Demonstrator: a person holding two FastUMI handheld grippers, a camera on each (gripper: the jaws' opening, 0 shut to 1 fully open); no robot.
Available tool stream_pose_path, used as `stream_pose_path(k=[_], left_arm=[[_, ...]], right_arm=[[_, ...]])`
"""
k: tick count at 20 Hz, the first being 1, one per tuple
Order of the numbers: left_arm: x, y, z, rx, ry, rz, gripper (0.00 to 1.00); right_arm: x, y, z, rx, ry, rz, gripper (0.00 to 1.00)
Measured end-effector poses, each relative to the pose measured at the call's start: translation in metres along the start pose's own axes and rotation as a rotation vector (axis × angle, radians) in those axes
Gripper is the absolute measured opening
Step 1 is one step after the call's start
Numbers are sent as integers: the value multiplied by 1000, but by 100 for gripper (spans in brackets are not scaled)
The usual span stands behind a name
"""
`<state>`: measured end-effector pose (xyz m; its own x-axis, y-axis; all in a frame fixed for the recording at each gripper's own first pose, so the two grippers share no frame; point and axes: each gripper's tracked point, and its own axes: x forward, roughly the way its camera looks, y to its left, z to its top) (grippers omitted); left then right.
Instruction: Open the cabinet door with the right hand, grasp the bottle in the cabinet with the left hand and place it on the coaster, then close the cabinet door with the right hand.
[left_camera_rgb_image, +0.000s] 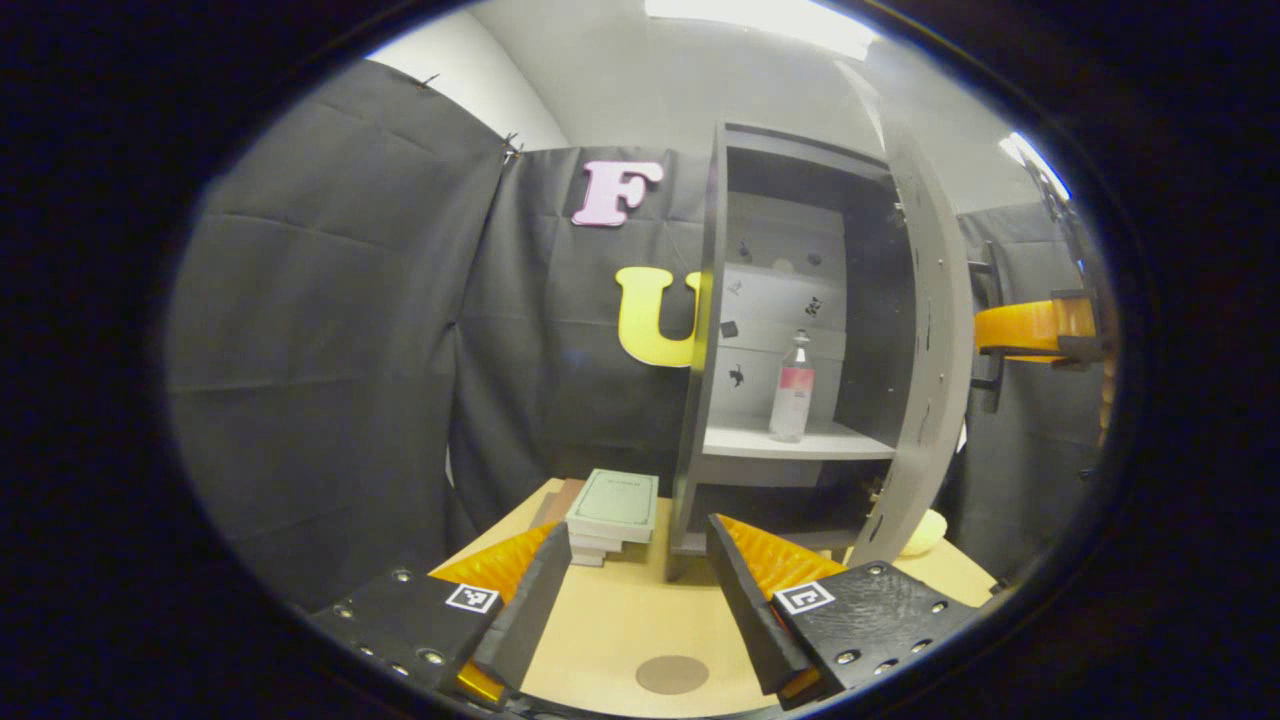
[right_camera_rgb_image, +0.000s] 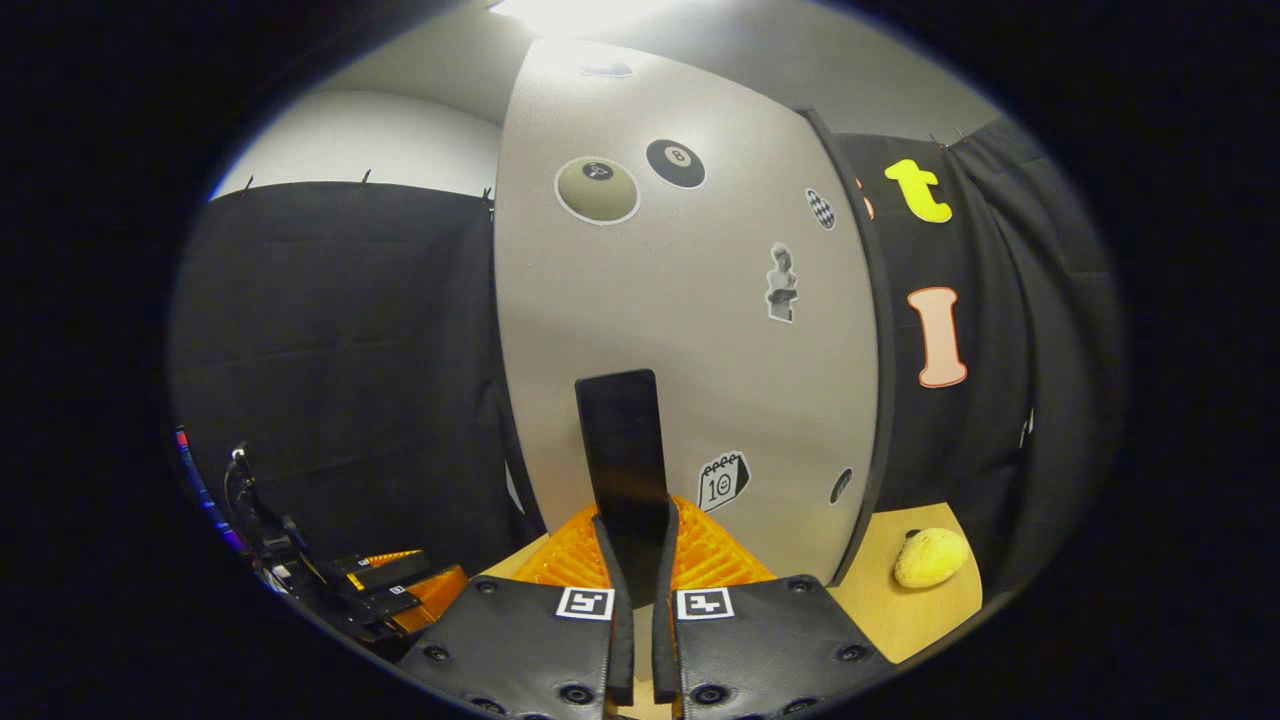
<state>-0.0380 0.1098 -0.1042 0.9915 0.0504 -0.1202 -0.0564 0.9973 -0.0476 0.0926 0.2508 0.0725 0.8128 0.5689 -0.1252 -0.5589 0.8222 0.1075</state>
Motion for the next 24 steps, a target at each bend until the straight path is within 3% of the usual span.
stream_pose_path(k=[3,11,22,24], left_arm=[[7,-13,0,24,1,-49,82],[18,-48,-5,39,12,-156,82],[33,-69,-20,63,48,-200,82],[35,-72,-23,67,57,-211,82]], right_arm=[[-5,-6,0,24,-5,-46,5],[-21,-29,1,18,-16,-177,8],[-35,-70,6,73,-74,-408,6],[-35,-71,6,66,-75,-398,0]])
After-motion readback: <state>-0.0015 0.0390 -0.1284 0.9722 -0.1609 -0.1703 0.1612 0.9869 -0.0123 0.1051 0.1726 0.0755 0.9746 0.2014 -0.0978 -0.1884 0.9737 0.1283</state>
